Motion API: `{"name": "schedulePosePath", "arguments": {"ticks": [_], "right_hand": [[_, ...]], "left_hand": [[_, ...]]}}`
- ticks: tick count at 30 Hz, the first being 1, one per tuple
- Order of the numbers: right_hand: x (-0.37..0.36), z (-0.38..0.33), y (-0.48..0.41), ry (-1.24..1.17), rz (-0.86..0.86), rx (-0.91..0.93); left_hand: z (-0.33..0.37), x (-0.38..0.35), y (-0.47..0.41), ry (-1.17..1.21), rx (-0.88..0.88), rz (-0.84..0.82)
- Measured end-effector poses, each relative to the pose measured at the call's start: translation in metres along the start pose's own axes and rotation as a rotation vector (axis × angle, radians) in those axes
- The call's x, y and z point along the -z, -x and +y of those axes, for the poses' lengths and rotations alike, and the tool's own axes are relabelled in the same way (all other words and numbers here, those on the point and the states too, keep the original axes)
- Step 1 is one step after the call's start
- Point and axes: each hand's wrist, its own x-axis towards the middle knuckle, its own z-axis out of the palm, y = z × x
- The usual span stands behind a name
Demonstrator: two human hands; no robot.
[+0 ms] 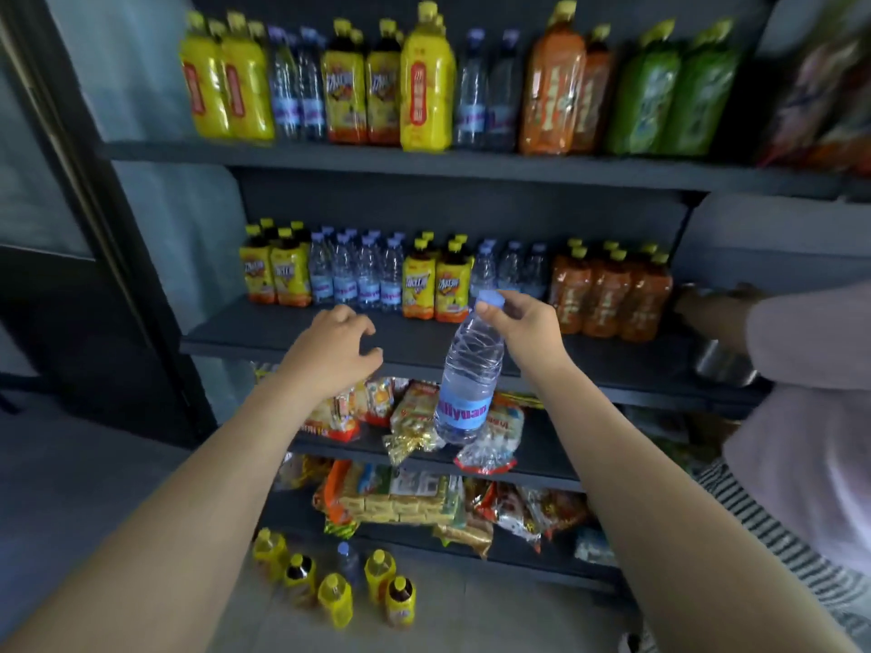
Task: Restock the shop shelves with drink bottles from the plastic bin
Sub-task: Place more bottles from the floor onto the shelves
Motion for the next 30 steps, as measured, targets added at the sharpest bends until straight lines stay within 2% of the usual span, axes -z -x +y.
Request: {"name": "schedulePosePath", "arguments": {"ticks": [8,15,22,30], "right_hand": [[0.056,-0.027,-0.023,-0.032,0.025,0.076],[0.103,-0.024,-0.059,-0.059,0.000,0.090],[0.112,0.003,-0.110,-0.045,0.032,0.073],[0.089,0.049,-0.178,0.023,0.097,0.024]], "left_hand": [[0.066,0.018,-0.019,0.039,-0.039,0.103],[0.107,-0.003,-0.059,0.019,-0.067,0.084],[0.118,-0.021,-0.112,-0.011,-0.105,0.044],[0.096,-0.058,-0.199,0.041,-0.157,0.024]]}}
